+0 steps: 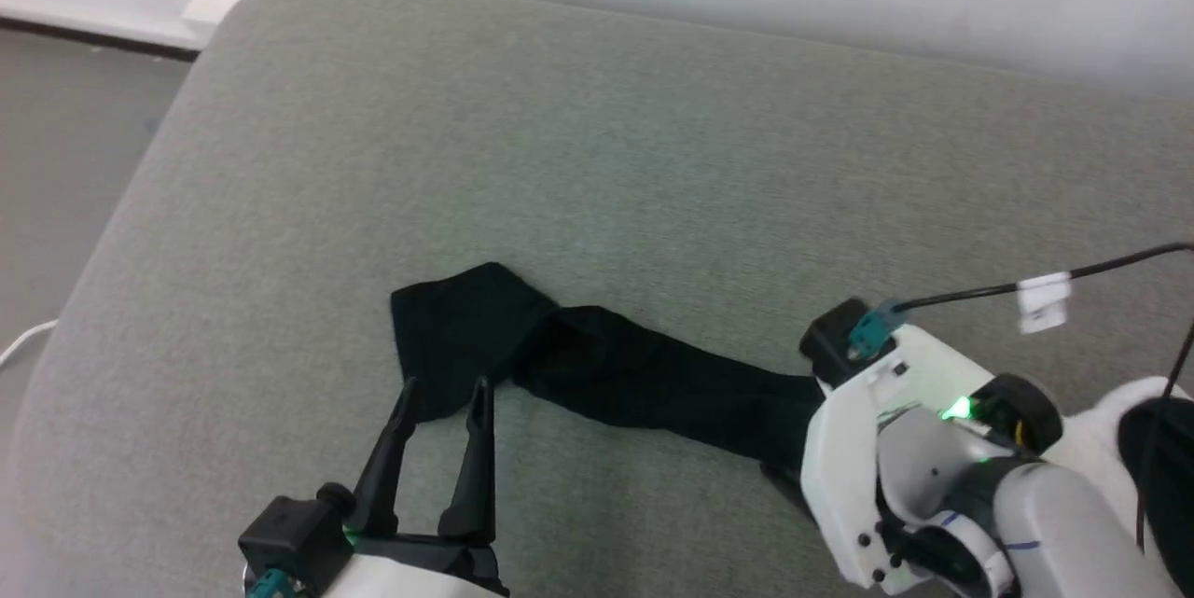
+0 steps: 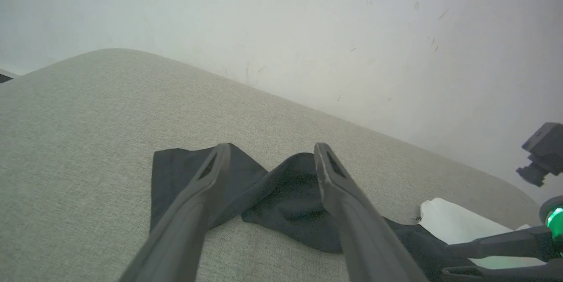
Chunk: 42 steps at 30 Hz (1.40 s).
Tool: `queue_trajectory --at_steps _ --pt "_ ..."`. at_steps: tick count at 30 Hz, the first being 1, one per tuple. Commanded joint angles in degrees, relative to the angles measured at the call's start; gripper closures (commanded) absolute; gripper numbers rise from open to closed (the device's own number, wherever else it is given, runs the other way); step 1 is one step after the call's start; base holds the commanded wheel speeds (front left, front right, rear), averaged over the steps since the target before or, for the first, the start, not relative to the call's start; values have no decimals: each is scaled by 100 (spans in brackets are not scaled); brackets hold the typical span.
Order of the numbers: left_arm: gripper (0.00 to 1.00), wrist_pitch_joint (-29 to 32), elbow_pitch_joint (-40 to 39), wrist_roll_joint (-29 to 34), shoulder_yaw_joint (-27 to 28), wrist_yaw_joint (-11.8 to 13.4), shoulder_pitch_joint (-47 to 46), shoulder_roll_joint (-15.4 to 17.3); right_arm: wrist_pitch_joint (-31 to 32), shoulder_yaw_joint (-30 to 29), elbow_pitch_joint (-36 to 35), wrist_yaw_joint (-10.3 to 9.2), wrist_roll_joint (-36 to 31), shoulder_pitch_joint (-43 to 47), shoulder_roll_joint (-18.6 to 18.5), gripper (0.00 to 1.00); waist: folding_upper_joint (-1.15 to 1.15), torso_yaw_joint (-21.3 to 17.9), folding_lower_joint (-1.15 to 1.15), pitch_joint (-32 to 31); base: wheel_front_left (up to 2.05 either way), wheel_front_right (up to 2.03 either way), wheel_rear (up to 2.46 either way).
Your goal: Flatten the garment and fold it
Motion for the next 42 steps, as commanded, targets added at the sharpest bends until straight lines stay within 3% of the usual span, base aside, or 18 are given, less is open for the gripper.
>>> queue_trajectory --at_steps 1,6,7,8,9,10,17,22,23,24,25,26,31,37,42 --pt "0 -54 21 -18 -1 -42 -105 -15 9 44 57 -4 24 -92 -28 0 0 166 0 25 0 0 0" --pt "0 -84 86 -41 -31 -51 -149 -30 -233 356 574 -4 -107 -189 -216 0 0 278 0 40 0 0 0" --pt "0 -91 101 -44 -33 -49 -152 -32 -321 377 662 -4 -144 -215 -231 17 0 283 0 31 0 0 0" --pt "0 -98 114 -48 -30 -44 -153 -34 -447 339 739 -4 -176 -239 -205 54 0 279 0 18 0 0 0" --pt "0 -104 130 -51 -26 -37 -150 -34 -578 302 806 -4 -216 -266 -169 74 0 270 0 -6 0 0 0" --pt "0 -107 145 -51 -23 -30 -144 -32 -711 286 850 -4 -246 -299 -134 100 0 254 0 -37 0 0 0" --pt "0 -103 148 -49 7 11 -82 33 -1554 180 675 -4 51 -578 403 100 0 52 0 -347 0 0 0" --pt "0 -33 37 -38 55 81 -1 113 -1574 500 176 -4 553 -566 656 100 0 -94 0 -522 0 0 0" --pt "0 -18 11 -37 58 92 8 124 -1590 542 80 -4 563 -556 668 87 0 -108 0 -536 0 0 0" --pt "0 -5 -15 -38 59 102 18 130 -1630 562 2 -4 525 -547 672 59 0 -117 0 -548 0 0 0" --pt "0 5 -37 -40 58 111 29 135 -1687 592 -59 -4 446 -552 637 5 0 -122 0 -552 0 0 0" --pt "0 9 -60 -42 57 117 40 138 -1757 613 -90 -4 356 -552 573 0 0 -126 0 -545 0 0 0" --pt "0 4 -115 -73 21 109 60 132 -2017 724 47 -4 -86 -543 51 0 0 -80 0 -407 0 0 0" --pt "0 -55 -76 -125 -23 71 -30 86 -1688 1130 315 -4 -228 -554 -768 0 0 79 0 -110 0 0 0" --pt "0 -136 54 -178 -108 6 -185 0 -1639 1361 570 -4 -261 -653 -1168 0 0 283 0 190 0 0 0"
